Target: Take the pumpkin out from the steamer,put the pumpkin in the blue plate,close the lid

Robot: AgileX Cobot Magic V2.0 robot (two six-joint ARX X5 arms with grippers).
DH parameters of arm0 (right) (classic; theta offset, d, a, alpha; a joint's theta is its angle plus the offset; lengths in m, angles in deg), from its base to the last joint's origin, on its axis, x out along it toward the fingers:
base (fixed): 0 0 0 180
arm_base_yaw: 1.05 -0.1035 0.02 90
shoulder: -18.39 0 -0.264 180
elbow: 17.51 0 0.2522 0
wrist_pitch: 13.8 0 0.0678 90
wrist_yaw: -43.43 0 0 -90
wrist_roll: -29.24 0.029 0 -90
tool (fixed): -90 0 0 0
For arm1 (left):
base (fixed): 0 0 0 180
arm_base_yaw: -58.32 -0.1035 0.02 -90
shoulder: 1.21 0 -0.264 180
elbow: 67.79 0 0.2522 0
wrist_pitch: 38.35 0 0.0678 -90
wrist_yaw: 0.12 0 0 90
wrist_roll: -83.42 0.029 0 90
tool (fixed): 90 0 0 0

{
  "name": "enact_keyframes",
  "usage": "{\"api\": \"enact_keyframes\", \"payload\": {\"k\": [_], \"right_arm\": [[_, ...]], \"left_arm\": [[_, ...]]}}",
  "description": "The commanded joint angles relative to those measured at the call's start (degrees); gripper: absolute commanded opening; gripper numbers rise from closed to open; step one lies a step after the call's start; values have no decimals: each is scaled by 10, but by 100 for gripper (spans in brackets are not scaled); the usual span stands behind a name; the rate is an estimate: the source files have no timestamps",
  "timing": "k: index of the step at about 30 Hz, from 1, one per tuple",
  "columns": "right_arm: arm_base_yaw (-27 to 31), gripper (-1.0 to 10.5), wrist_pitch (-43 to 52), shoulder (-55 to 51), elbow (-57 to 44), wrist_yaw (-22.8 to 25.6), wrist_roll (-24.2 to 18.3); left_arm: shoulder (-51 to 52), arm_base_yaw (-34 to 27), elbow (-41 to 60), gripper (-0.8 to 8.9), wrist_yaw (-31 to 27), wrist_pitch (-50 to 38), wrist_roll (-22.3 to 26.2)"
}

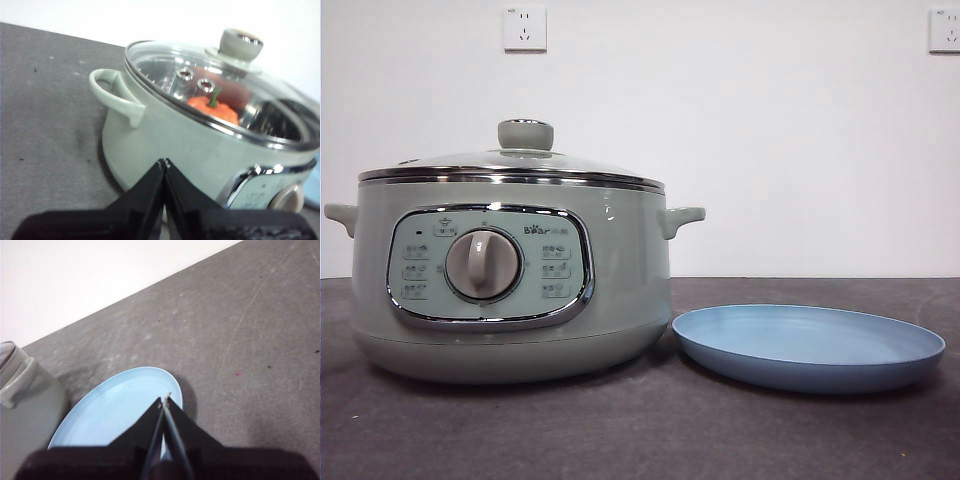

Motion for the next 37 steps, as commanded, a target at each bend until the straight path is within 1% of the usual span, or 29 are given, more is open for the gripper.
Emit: {"api": "enact_keyframes", "payload": {"k": [1,6,11,16,20,21,23,28,32,34,37], "right_arm": [[0,-3,1,0,-7,-2,13],[-1,-10,-9,5,6,-3,14],[-1,-10,-18,40,53,-2,20],[-1,-10,-18,106,122,-2,19],[-1,-9,-22,164,185,-3,-2],[-1,-8,-24,178,201,-3,-9],[-1,-8,-36,210,239,-10,-29],[-1,-6,-74,291,330,-42,-78],[-1,-2,-108,350,395,-73,-114],[-1,-2,-111,380,421,-94,-135],[-1,-1,-111,414,447,-123,-155]], "left_arm": [[2,-1,9,-6,3,-12,-48],[-3,-1,1,-8,2,-12,-80],[-24,-2,-32,-8,-1,-9,-81],[-86,-2,-91,-8,-1,-2,-79],[-150,-2,-147,-8,0,-4,-75],[-164,-2,-161,-8,0,-4,-71],[-196,-2,-194,-8,2,-4,-45],[-271,-1,-279,-8,6,12,3],[-330,-1,-345,-8,22,45,35],[-361,-1,-377,-8,38,69,50],[-402,-1,-417,-7,55,106,67]]}}
